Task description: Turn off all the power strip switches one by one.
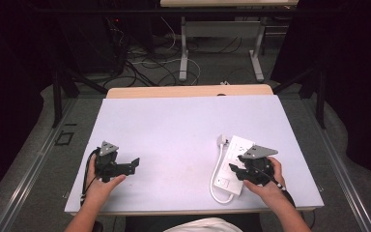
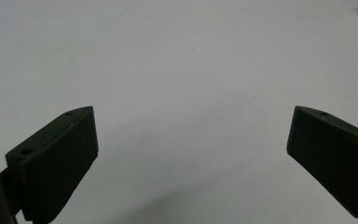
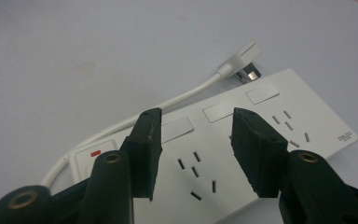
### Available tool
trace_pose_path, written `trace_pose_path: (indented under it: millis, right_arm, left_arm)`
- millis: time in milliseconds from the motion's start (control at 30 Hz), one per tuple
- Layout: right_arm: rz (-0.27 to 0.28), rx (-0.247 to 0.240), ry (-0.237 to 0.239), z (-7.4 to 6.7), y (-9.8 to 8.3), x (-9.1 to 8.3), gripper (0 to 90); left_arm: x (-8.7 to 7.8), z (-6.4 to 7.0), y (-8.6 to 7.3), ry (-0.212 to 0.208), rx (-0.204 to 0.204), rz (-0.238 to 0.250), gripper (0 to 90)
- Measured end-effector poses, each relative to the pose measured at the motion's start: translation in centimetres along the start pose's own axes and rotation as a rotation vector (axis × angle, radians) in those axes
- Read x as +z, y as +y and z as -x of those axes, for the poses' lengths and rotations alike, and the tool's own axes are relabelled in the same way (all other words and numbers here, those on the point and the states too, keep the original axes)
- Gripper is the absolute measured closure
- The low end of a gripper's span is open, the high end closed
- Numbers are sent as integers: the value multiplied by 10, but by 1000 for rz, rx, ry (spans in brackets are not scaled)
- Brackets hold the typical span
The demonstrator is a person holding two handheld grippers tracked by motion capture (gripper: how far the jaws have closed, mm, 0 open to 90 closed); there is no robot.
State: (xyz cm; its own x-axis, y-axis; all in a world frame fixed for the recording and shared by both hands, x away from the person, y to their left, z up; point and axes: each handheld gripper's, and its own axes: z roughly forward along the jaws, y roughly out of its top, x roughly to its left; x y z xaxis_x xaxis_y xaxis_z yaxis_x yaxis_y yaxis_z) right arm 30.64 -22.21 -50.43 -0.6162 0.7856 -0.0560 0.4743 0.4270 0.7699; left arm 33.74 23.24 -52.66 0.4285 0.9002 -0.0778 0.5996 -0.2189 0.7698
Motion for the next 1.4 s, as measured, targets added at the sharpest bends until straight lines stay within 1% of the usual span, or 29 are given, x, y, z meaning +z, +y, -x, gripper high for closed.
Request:
trace_pose_path:
  millis: [33,67,100,133,167,200,233,300,400,433,467,500,567,600,667,767,800,833,867,933,1000,1100,1167,1200,1267,1300,1333,1367,1400]
  right_arm:
    - [0,0,0,0,0,0,540]
    - [2,5,13,-1,0,0,572]
    - [-10,4,36,-2,2,-1,616]
    - [-10,4,36,-2,2,-1,616]
    - [-3,1,46,-4,2,-1,652]
    - [-1,-2,53,-6,3,0,664]
    - [-15,-6,54,-7,3,-1,685]
    - [-13,-8,61,-8,4,0,700]
    - [-33,-19,78,-12,5,1,769]
    - [-31,-23,78,-13,5,1,784]
    - [-31,-23,78,-13,5,1,784]
    - [-47,-26,88,-15,5,1,813]
    - [-48,-35,89,-16,5,2,828]
    - [-60,-44,97,-17,5,2,865]
    - [-66,-41,100,-18,5,3,897]
    - [-62,-46,109,-19,5,4,900]
    - [-83,-43,116,-20,5,4,900]
    - [-86,-45,122,-21,5,5,900]
    - [-109,-54,135,-22,6,5,900]
    - [-102,-60,136,-23,6,7,900]
    - [-120,-64,144,-25,5,8,900]
    - [-132,-63,147,-27,5,11,900]
    - [-137,-60,158,-27,4,13,900]
    - [-156,-54,161,-27,4,14,900]
    - [-160,-63,169,-27,4,15,900]
    - [-157,-58,163,-27,4,16,900]
    - [-180,-64,173,-27,5,16,900]
    - [-188,-49,167,-28,5,17,900]
    - [-188,-49,167,-28,5,17,900]
  left_arm:
    - [0,0,0,2,7,0,17]
    - [0,0,0,4,9,-2,17]
    - [0,0,0,3,10,-7,17]
    - [0,0,0,3,10,-7,17]
    - [0,0,0,-1,1,-6,17]
    - [0,0,0,0,2,-5,17]
    - [0,0,0,1,2,-5,17]
    - [0,0,0,1,2,-5,17]
    - [0,0,0,2,3,-6,18]
    - [0,0,0,2,3,-6,18]
    - [0,0,0,2,4,-6,18]
    - [0,0,0,2,4,-6,18]
    - [0,0,0,3,4,-6,18]
    - [0,0,0,3,4,-5,19]
    - [0,0,0,6,10,-6,21]
    - [0,0,0,4,6,-6,21]
    - [0,0,0,4,6,-6,21]
    - [0,0,0,5,7,-6,21]
    - [0,0,0,5,7,-6,21]
    - [0,0,0,5,7,-7,22]
    - [0,0,0,6,8,-7,22]
    - [0,0,0,5,9,-8,24]
    - [0,0,0,5,8,-7,25]
    - [0,0,0,6,9,-8,25]
    - [0,0,0,7,12,-9,25]
    - [0,0,0,7,12,-9,26]
    - [0,0,0,7,13,-9,26]
    - [0,0,0,7,13,-9,26]
    - [0,0,0,7,14,-9,26]
